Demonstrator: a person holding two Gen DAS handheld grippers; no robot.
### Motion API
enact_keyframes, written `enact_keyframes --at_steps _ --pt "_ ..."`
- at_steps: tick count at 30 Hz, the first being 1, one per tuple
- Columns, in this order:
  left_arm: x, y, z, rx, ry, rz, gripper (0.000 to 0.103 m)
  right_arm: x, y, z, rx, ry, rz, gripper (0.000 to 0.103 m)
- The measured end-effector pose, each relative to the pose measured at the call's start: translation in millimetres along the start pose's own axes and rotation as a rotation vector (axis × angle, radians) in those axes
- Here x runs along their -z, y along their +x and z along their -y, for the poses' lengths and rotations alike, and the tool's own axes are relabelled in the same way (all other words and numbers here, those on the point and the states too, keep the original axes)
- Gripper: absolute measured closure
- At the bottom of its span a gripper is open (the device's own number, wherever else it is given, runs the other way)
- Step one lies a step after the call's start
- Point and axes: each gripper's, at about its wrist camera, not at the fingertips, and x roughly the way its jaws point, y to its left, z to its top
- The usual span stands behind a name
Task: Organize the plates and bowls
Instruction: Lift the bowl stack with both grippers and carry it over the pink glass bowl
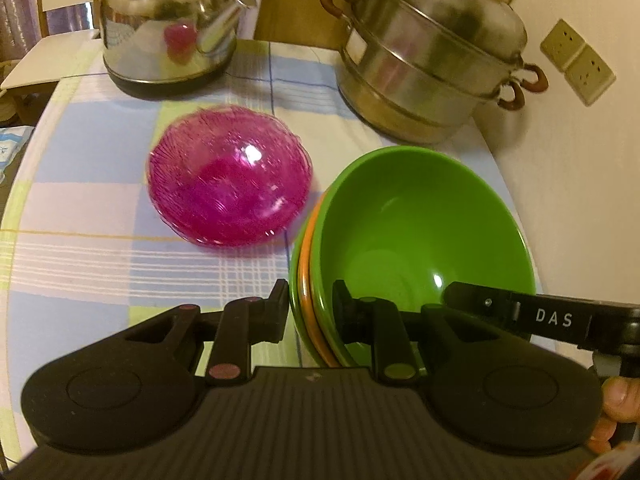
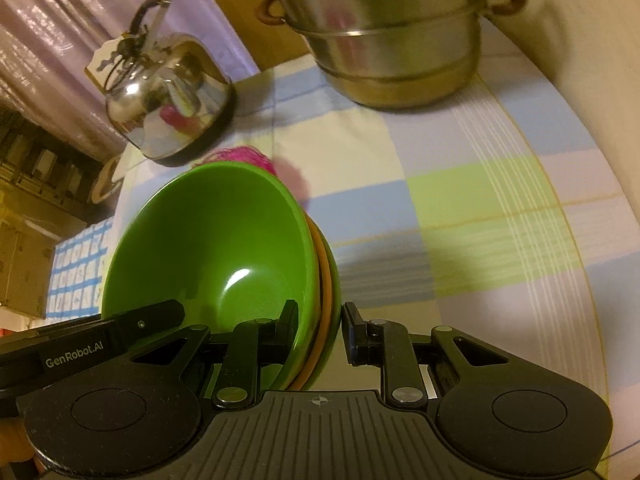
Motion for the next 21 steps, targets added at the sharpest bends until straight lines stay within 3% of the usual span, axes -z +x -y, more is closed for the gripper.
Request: enact_keyframes --at_steps 11,21 --pt "-37 -12 -29 -0.020 -0.028 0.023 0.083 -34 11 -40 -0.018 -0.046 0.002 0.080" --pt "-83 -1 -60 -0.057 -0.046 0.041 0.083 -78 46 -66 -0.051 -0.059 -0.016 0.080"
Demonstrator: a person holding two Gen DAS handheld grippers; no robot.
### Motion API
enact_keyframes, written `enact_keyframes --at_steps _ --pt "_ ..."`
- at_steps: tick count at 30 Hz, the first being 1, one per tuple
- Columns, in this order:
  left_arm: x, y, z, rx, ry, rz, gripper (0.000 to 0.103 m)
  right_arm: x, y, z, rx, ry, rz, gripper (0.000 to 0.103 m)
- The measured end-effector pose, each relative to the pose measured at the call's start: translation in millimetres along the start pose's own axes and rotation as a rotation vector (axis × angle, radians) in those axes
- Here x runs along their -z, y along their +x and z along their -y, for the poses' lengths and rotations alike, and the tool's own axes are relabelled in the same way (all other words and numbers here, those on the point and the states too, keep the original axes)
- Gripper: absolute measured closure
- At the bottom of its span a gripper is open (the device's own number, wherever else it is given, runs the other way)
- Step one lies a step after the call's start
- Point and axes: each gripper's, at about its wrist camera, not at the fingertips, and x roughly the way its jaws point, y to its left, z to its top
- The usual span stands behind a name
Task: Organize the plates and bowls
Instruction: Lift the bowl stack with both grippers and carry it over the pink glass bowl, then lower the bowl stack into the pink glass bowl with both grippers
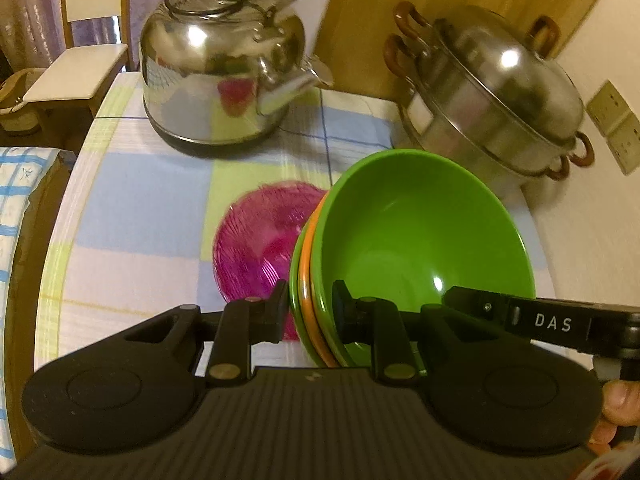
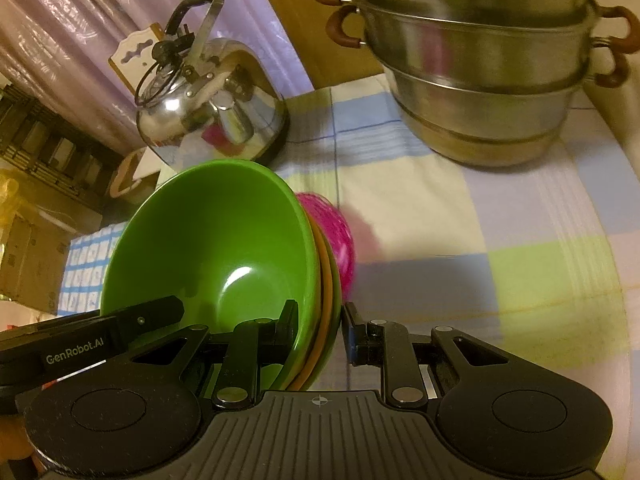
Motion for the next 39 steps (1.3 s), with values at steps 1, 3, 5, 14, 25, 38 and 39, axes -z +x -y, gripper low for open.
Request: enact_keyframes --at_steps 1,3,5,14,25,38,39 --pt "-4 3 -3 -0.002 -0.004 0.002 0.083 -5 5 -1 -0.006 0.002 -0.002 0.080" --pt "-12 9 -8 -0.010 -0.008 0.007 0.083 -14 14 -2 -0.017 0.005 -0.005 0.080" --pt "-19 17 -14 -0.017 -0.016 0.008 0.083 -22 24 -5 -0.022 -0.005 -0.008 0.080" --pt "-28 60 -38 -0.035 -0.053 -0.009 0.083 -40 77 -4 -0.029 -0.005 -0.042 0.080" --pt "-27 100 -55 -0.039 -0.083 -0.026 0.083 -38 122 11 -0.034 0.016 -0.074 0.080" --pt "-25 102 -57 -0.036 -0.097 -0.034 0.083 -39 124 6 -0.013 -0.017 -0.085 0.080" --pt "-25 102 -57 -0.034 -0.104 -0.033 0.083 -39 124 5 -0.012 -0.018 -0.084 0.080"
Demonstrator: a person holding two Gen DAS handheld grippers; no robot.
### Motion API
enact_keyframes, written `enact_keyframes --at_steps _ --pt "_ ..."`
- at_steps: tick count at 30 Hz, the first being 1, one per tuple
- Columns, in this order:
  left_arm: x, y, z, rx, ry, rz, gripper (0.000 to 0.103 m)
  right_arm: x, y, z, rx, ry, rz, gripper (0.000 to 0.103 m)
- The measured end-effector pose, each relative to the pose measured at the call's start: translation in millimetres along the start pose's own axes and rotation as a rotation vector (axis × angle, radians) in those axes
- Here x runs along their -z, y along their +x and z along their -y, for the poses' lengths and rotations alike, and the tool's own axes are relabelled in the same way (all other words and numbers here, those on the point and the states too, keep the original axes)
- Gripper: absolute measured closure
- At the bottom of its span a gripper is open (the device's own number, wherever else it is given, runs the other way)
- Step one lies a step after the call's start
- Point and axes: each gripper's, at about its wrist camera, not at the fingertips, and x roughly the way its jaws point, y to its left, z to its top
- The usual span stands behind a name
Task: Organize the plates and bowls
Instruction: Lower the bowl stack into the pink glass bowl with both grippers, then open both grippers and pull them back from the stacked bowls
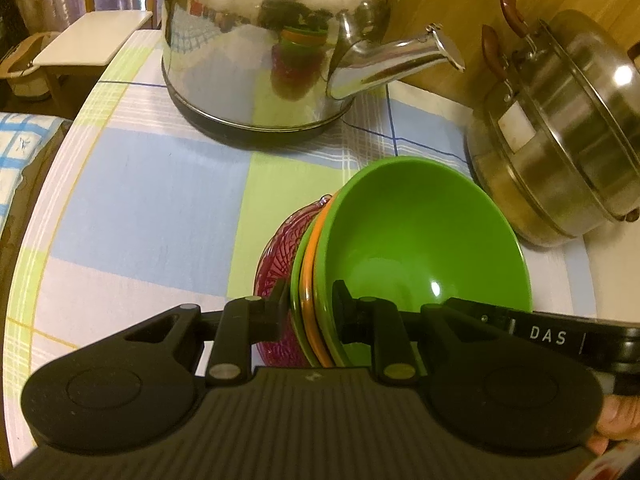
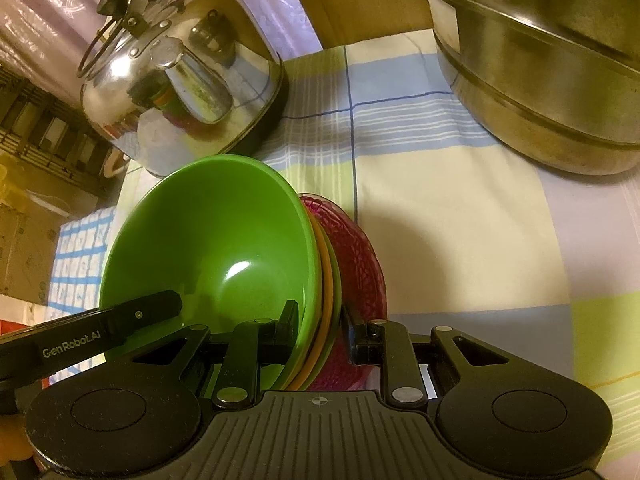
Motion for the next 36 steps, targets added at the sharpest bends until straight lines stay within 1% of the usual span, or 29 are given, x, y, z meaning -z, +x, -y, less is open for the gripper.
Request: enact_keyframes --at_steps 6,8,10,11,12,14,16,18,19,20,22,23,25,28,32,36 --pt "0 1 -1 0.009 -0.010 0.006 0.083 -1 2 2 -0.006 0.008 0.012 0.079" --pt "1 2 -2 0.017 -0.020 0.013 0.082 1 1 4 -0.019 0.011 0.016 0.077" --pt "2 1 -4 0.025 -0.028 0.024 0.082 1 1 5 -0.047 0.015 0.022 0.066" --pt "2 0 -5 0.026 -0.033 0.031 0.079 2 0 5 -0.075 0.014 0.032 0.051" --pt "3 -1 -7 0.025 -0.040 0.037 0.077 3 -2 5 -0.088 0.015 0.043 0.033" --pt "4 -6 -8 0.015 -0.045 0.059 0.064 5 -7 4 -0.096 0.017 0.075 0.020" --pt "5 -13 -9 0.006 -0.050 0.093 0.056 7 -12 3 -0.095 0.005 0.096 0.020" --pt "5 -20 -9 0.016 -0.041 0.114 0.052 8 -16 2 -0.098 -0.006 0.104 0.018" --pt "6 -24 -8 0.012 -0.033 0.119 0.046 9 -18 2 -0.097 -0.010 0.107 0.018" --pt "7 -28 -6 0.004 -0.023 0.127 0.036 9 -20 1 -0.097 -0.012 0.113 0.018" --pt "10 -35 -4 -0.004 -0.018 0.148 0.023 12 -25 2 -0.104 -0.008 0.125 0.017" --pt "12 -40 -4 -0.004 -0.017 0.159 0.019 13 -27 3 -0.109 -0.004 0.128 0.017" --pt "16 -47 -2 -0.002 -0.015 0.165 0.014 16 -33 2 -0.113 -0.003 0.135 0.016" --pt "24 -60 -3 -0.014 -0.018 0.190 0.011 23 -43 0 -0.107 -0.022 0.147 0.016" --pt "37 -78 2 -0.065 0.003 0.245 0.011 36 -60 0 -0.094 -0.035 0.164 0.016" --pt "54 -95 6 -0.074 0.020 0.267 0.009 54 -80 5 -0.084 -0.034 0.187 0.016"
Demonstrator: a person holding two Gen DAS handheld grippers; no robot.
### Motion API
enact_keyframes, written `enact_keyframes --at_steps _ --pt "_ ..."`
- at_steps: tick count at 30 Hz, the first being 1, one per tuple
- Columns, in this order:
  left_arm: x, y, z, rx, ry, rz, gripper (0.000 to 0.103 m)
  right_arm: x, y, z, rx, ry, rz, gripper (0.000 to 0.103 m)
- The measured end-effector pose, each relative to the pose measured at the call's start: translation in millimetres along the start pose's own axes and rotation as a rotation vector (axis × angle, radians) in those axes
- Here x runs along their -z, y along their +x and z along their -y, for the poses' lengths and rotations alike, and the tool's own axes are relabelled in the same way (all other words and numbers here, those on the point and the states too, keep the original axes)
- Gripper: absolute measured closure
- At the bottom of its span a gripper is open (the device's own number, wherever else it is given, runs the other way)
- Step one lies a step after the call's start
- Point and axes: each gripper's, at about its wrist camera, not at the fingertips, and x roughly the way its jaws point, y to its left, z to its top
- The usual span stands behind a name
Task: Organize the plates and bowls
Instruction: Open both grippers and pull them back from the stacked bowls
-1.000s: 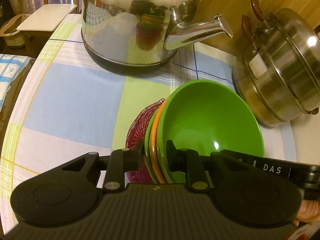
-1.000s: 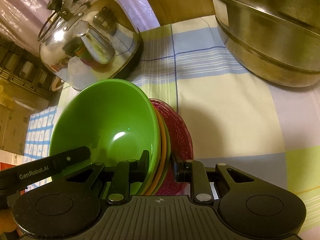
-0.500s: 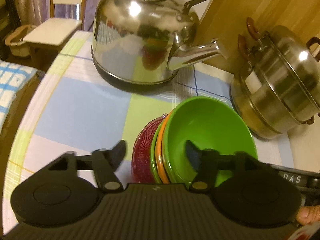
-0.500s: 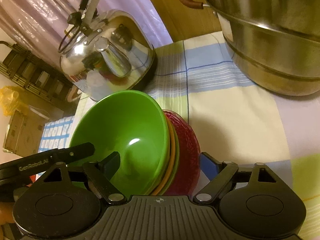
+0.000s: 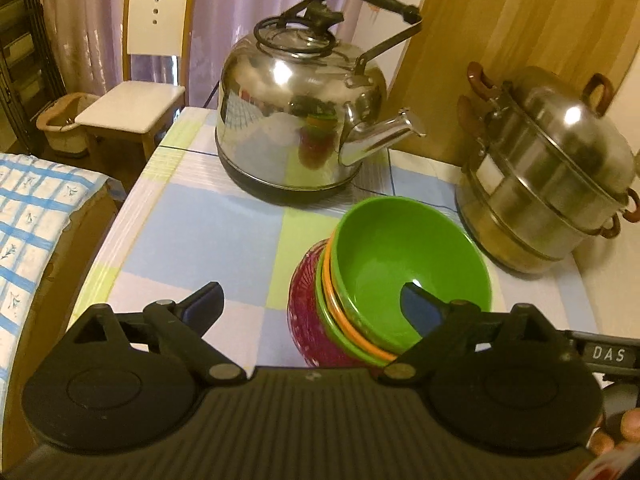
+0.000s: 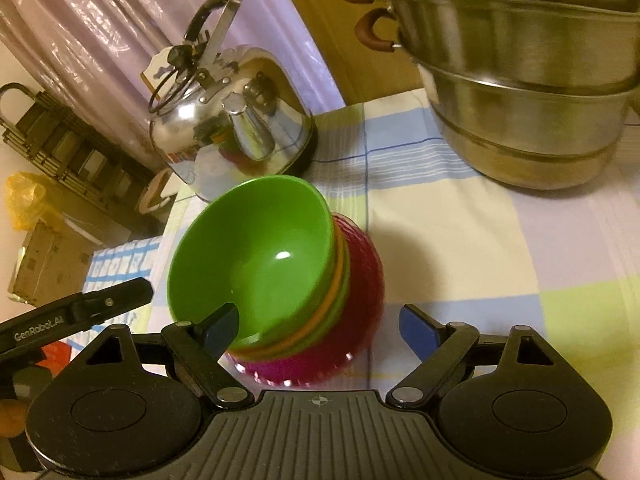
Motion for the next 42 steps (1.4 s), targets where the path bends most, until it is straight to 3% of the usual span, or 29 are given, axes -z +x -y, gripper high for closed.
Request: enact_keyframes --at_steps 8,22,34,42 --pt "39 -54 15 0.001 0.036 0.054 0.009 44 -56 5 0.015 0.015 0.047 0.016" --pt "137 -173 41 0.031 0.097 0.165 0.009 146 -172 -6 0.079 -0.024 0.165 0.016" --pt "214 -242 47 0.038 0.123 0.182 0.009 235 -238 -13 0.121 -0.049 0.185 0.016" --pt "251 -264 62 0.062 0.160 0.125 0.009 286 -273 -9 0.159 -0.051 0.194 0.016"
